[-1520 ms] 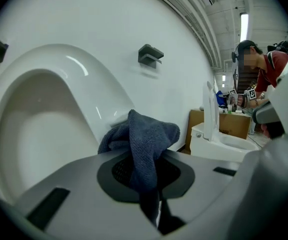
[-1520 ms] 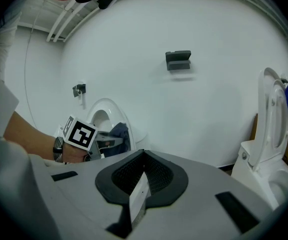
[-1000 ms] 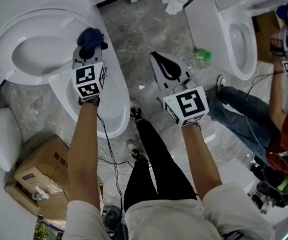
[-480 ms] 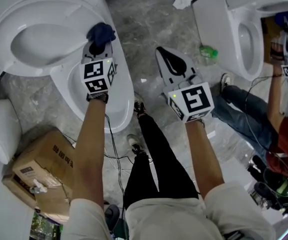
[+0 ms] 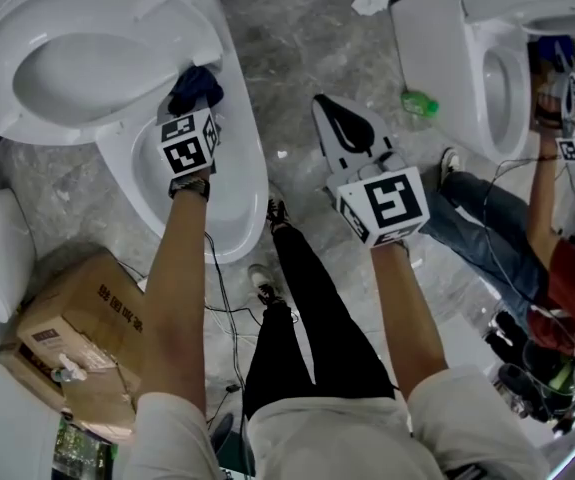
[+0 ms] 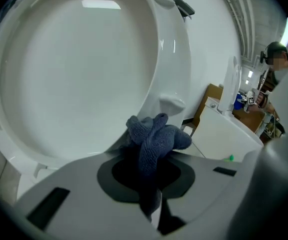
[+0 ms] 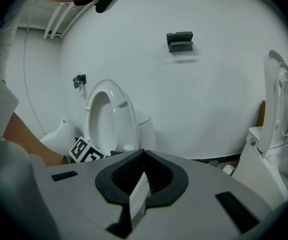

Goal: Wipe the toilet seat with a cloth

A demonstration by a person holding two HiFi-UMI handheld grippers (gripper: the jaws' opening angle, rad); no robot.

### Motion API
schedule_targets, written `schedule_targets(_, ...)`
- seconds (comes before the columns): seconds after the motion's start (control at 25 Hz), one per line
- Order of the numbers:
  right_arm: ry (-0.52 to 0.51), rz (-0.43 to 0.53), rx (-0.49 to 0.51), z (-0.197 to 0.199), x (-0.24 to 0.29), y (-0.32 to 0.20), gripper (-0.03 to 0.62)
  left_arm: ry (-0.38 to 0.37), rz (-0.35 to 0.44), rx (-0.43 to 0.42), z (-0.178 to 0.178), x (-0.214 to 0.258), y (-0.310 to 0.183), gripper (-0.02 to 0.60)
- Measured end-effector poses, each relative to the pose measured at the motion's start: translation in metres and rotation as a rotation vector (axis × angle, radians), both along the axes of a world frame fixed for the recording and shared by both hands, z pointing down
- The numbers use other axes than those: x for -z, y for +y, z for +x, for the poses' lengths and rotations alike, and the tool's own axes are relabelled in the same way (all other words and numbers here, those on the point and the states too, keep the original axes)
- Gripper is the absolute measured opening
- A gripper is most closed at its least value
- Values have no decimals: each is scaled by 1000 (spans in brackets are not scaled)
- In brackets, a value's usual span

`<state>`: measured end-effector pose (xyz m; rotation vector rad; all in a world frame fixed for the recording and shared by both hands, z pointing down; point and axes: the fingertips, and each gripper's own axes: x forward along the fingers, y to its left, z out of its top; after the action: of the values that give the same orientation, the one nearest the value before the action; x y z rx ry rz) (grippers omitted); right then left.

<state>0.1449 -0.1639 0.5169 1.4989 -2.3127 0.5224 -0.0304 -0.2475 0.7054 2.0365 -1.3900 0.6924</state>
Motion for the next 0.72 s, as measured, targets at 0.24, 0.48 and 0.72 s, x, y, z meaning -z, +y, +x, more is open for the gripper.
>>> schedule_targets(0.24, 6, -7, 21, -6, -6, -3, 20, -28, 13, -6, -16, -8, 5, 41)
schedule_targets(0.48, 12, -7, 41, -18, -5, -9, 20, -41, -22, 40, -49, -16, 15, 41)
schedule_targets(0.72, 6, -4, 73, -38, -1, -17, 20, -102, -51, 55, -77, -17, 22, 41)
